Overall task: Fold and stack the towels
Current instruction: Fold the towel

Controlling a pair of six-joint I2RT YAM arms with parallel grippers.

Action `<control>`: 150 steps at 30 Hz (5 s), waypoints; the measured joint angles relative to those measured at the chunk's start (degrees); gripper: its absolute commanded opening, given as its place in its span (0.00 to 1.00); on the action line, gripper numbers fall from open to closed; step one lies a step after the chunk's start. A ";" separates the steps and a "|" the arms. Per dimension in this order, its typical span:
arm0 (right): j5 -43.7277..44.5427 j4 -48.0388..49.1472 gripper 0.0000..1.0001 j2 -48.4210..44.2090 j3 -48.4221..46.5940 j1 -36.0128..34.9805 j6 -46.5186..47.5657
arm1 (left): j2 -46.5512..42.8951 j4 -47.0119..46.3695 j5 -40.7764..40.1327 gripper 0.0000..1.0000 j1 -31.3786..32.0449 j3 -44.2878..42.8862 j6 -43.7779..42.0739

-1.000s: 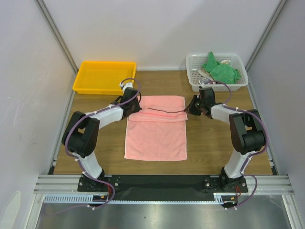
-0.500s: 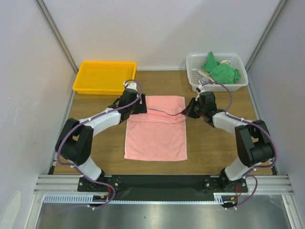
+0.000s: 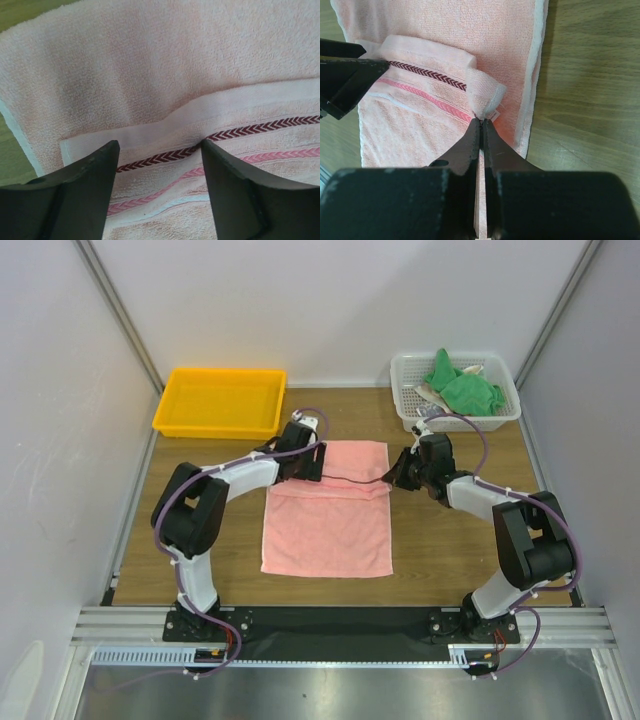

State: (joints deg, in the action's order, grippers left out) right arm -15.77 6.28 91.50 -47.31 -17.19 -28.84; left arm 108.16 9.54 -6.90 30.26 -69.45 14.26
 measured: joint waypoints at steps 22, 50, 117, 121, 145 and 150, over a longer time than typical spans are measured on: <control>-1.99 -0.92 0.00 -6.97 3.96 -0.57 1.51 | -19.23 1.31 -5.44 0.21 4.61 13.44 -1.16; 2.27 -13.25 0.57 -5.20 -1.73 -1.60 -3.72 | -18.69 7.74 -14.80 0.80 0.39 15.28 14.58; 0.87 -9.66 0.00 -8.35 3.54 -3.13 -3.65 | -28.17 -1.77 -10.71 0.00 -3.02 26.18 15.23; -0.50 -9.33 0.00 -12.61 7.06 -3.32 -3.50 | -32.81 -0.94 -10.36 0.00 -1.90 29.35 15.39; -0.59 -15.98 0.00 -29.46 8.35 -4.35 -3.34 | -47.71 9.42 -15.52 0.00 3.39 25.68 15.19; 0.33 -16.50 0.00 -29.38 5.31 -4.35 -2.64 | -47.41 8.98 -16.04 0.00 3.39 22.34 14.12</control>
State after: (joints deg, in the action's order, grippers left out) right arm -15.44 -10.22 62.13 -42.00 -21.54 -31.48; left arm 60.75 18.52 -22.94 33.65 -47.11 28.38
